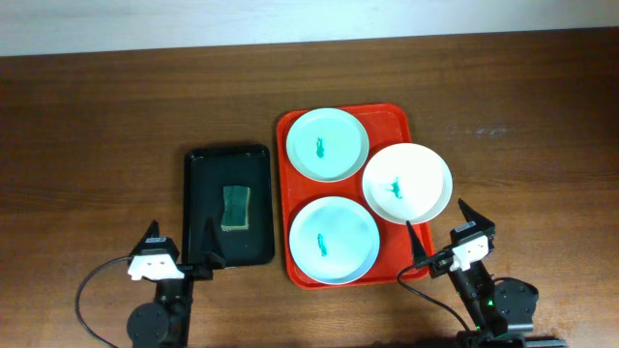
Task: Clean dirty plates on tray and stack at the side
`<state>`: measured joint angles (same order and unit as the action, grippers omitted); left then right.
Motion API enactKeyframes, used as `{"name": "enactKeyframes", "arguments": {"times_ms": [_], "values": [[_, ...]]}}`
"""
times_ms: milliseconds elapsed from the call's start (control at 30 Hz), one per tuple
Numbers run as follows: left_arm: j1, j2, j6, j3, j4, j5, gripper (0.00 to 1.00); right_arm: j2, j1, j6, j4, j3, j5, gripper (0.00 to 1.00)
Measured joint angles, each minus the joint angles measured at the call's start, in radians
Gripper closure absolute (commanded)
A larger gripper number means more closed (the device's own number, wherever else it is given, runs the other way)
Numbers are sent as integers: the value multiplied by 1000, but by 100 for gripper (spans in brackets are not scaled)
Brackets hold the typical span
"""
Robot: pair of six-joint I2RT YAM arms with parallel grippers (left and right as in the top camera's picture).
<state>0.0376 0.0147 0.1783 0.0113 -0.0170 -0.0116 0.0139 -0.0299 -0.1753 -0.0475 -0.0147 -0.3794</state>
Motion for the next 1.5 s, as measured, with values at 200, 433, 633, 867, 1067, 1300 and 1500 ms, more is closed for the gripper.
{"name": "enactKeyframes", "arguments": {"times_ms": [200, 433, 633, 867, 1067, 1300, 1500], "values": [[0, 0, 0, -1, 141, -137, 1, 0, 0, 39, 14, 0, -182, 2], [0, 25, -3, 134, 106, -187, 1, 0, 0, 114, -74, -80, -323, 2], [0, 301, -37, 523, -290, -218, 0, 93, 0, 145, -394, -431, -307, 2], [0, 799, -98, 1023, -782, -272, 1, 488, 0, 153, -863, -878, -259, 2], [0, 1125, -108, 1212, -940, -284, 1, 797, 0, 153, -941, -1023, -295, 2], [18, 1354, -111, 1223, -1045, -340, 32, 1026, 0, 156, -1032, -1027, -379, 18], [127, 1595, -90, 1225, -1051, -238, 46, 1111, 0, 132, -1076, -1027, -390, 37]]}}
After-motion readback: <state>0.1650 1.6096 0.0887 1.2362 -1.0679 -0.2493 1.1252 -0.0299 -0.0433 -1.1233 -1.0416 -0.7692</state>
